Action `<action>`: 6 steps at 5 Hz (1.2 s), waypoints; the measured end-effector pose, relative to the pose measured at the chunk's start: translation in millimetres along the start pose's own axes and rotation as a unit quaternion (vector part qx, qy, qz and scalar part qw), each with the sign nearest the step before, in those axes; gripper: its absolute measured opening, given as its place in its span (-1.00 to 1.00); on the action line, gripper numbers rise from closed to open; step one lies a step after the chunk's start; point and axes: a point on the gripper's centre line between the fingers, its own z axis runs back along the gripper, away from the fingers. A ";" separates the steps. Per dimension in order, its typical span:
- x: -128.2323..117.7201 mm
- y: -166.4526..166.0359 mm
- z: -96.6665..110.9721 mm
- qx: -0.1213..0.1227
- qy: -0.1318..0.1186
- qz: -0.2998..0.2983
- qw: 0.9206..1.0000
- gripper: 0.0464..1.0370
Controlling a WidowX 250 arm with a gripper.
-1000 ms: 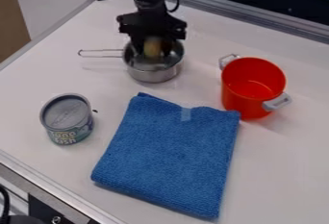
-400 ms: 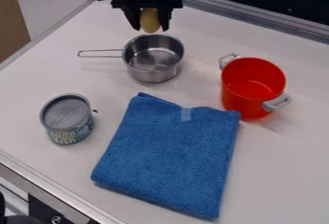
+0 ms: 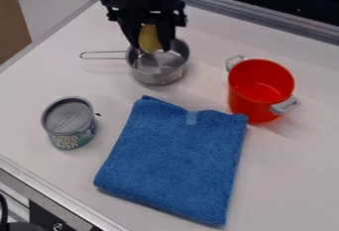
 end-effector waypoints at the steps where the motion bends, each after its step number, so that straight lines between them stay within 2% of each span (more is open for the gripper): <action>1: 1.0 -5.2 2.3 -0.002 0.001 0.014 1.000 0.18; 2: 20.0 -12.0 0.8 0.006 -0.017 0.044 0.999 0.18; 3: 44.7 -19.2 -3.1 0.006 -0.024 0.081 0.996 0.18; 6: 104.5 -48.9 -49.1 0.040 -0.030 0.155 0.987 0.18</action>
